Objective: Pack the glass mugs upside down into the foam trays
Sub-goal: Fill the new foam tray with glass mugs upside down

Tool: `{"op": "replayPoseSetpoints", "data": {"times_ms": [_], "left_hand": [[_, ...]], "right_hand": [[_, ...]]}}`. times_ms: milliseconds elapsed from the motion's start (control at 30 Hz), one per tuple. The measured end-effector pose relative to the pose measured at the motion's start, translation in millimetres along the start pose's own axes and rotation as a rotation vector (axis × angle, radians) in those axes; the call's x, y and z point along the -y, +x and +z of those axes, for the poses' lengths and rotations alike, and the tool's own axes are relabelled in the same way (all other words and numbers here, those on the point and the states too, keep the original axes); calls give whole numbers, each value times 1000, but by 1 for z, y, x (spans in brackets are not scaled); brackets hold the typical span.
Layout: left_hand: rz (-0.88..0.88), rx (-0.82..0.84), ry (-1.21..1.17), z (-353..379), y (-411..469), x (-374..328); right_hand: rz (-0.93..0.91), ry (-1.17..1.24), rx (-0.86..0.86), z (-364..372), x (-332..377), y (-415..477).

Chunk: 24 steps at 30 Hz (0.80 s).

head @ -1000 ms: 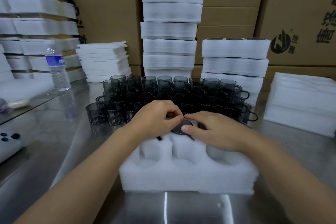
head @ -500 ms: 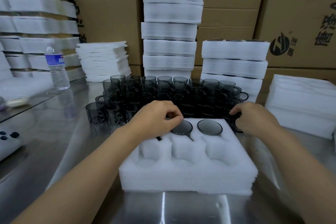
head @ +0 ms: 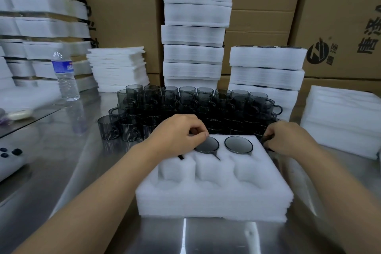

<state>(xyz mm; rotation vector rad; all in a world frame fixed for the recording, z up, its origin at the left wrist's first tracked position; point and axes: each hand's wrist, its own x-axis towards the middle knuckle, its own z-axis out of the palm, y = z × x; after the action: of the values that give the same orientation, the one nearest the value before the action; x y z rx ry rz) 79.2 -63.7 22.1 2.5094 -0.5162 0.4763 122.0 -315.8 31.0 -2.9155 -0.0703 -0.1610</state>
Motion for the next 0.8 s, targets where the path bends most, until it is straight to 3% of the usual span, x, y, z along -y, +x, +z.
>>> {"op": "replayPoseSetpoints", "data": {"times_ms": [300, 567, 800], "left_hand": [[12, 3, 37, 0, 0, 0], [-4, 3, 47, 0, 2, 1], [-31, -6, -24, 1, 1, 1]], "right_hand": [[27, 28, -132, -29, 1, -11], [-210, 300, -353, -32, 32, -32], [-339, 523, -449, -12, 53, -37]]}}
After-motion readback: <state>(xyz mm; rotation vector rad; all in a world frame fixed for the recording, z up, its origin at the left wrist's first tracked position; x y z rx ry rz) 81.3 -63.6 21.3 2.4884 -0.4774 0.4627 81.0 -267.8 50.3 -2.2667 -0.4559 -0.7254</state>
